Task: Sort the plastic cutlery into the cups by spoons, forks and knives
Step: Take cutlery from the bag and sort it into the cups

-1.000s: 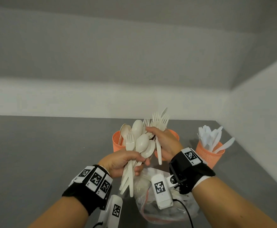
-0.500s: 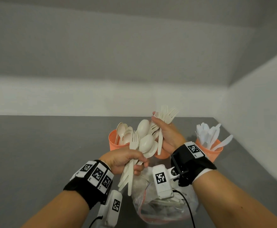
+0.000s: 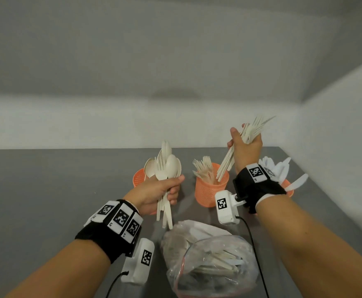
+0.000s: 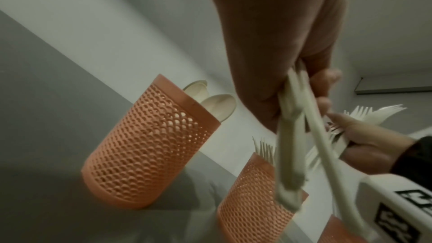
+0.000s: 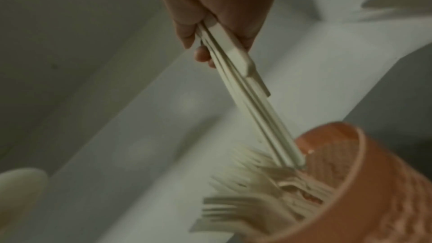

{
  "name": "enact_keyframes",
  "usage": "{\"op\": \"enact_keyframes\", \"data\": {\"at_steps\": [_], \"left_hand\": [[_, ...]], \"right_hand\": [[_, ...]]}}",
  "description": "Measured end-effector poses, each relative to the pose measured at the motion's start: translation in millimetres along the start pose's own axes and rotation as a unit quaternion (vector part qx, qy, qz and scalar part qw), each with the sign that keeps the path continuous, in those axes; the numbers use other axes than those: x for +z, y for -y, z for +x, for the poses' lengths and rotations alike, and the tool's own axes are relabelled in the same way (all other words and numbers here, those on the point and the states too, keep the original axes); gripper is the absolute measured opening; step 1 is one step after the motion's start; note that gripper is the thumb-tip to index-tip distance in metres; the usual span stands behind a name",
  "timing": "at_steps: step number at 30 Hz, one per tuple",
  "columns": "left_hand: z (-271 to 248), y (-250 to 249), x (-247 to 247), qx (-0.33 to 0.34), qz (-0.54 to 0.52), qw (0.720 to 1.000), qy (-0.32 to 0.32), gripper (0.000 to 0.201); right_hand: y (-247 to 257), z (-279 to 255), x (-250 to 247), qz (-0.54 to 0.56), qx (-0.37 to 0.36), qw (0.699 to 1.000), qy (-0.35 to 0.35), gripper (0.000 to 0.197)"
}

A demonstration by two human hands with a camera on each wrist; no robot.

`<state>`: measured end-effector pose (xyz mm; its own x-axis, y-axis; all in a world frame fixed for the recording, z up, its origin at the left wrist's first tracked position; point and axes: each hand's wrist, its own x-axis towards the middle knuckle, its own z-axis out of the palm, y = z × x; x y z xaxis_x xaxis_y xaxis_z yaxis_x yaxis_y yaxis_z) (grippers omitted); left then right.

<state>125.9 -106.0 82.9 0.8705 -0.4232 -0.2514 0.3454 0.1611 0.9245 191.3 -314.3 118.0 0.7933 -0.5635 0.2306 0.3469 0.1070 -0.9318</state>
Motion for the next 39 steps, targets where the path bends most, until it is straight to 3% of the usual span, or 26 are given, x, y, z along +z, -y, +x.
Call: {"op": "enact_keyframes", "data": {"at_steps": [4, 6, 9, 11, 15, 16, 19, 20, 22, 23, 25, 27, 29, 31, 32, 35, 37, 39], "left_hand": [[12, -5, 5, 0.012, -0.049, 0.998, -0.023, 0.012], [16, -5, 2, 0.012, -0.078, 0.997, -0.023, 0.008], [18, -7, -4, 0.001, -0.134, 0.991, -0.017, 0.027], [19, -7, -6, -0.002, -0.147, 0.989, -0.021, 0.022], [19, -5, -3, -0.008, -0.147, 0.989, -0.032, 0.012], [20, -4, -3, -0.008, -0.146, 0.989, -0.031, 0.011], [20, -2, 0, 0.005, -0.126, 0.992, -0.029, 0.008], [19, -3, 1, 0.01, -0.12, 0.992, -0.029, 0.008], [20, -3, 3, 0.023, -0.128, 0.991, -0.031, 0.002], [20, -3, 4, 0.027, -0.138, 0.989, -0.034, 0.008], [19, -3, 3, 0.019, -0.166, 0.985, -0.03, 0.022], [18, -2, 4, 0.01, -0.186, 0.982, -0.017, 0.029], [16, -2, 6, 0.019, -0.167, 0.986, -0.019, 0.027], [12, -3, 14, 0.047, -0.122, 0.991, -0.008, 0.028], [9, -3, 20, 0.064, -0.097, 0.993, 0.006, 0.031], [0, -1, 35, 0.095, 0.006, 0.995, -0.002, 0.031], [-4, 2, 38, 0.108, 0.025, 0.994, -0.015, 0.038], [-6, 5, 38, 0.112, -0.006, 0.994, -0.015, 0.046]], "right_hand": [[-35, 1, 6, -0.026, 0.025, 0.999, 0.037, 0.044], [-54, -3, 2, -0.075, 0.047, 0.992, 0.092, 0.041], [-68, -2, -5, -0.121, 0.083, 0.98, 0.132, 0.028], [-67, 1, -5, -0.145, 0.091, 0.973, 0.155, 0.022], [-69, 5, -4, -0.234, 0.081, 0.952, 0.182, 0.031], [-71, 5, -4, -0.284, 0.064, 0.937, 0.195, 0.032], [-70, 7, -8, -0.456, 0.025, 0.852, 0.257, 0.039], [-64, 6, -9, -0.463, 0.04, 0.845, 0.267, 0.045], [-50, 4, -11, -0.428, 0.04, 0.868, 0.249, 0.064], [-42, 1, -10, -0.408, 0.001, 0.884, 0.227, 0.066], [-28, -8, -6, -0.364, -0.107, 0.905, 0.192, 0.049], [-12, -24, 3, -0.296, -0.163, 0.918, 0.206, 0.018], [2, -47, 11, -0.259, -0.142, 0.916, 0.273, 0.01], [9, -69, 18, -0.249, -0.074, 0.903, 0.342, 0.003], [10, -78, 20, -0.268, -0.049, 0.892, 0.361, 0.014], [8, -97, 23, -0.357, -0.079, 0.861, 0.354, 0.027], [8, -99, 22, -0.356, -0.091, 0.864, 0.344, 0.019], [10, -100, 19, -0.32, -0.049, 0.873, 0.366, 0.015]]}}
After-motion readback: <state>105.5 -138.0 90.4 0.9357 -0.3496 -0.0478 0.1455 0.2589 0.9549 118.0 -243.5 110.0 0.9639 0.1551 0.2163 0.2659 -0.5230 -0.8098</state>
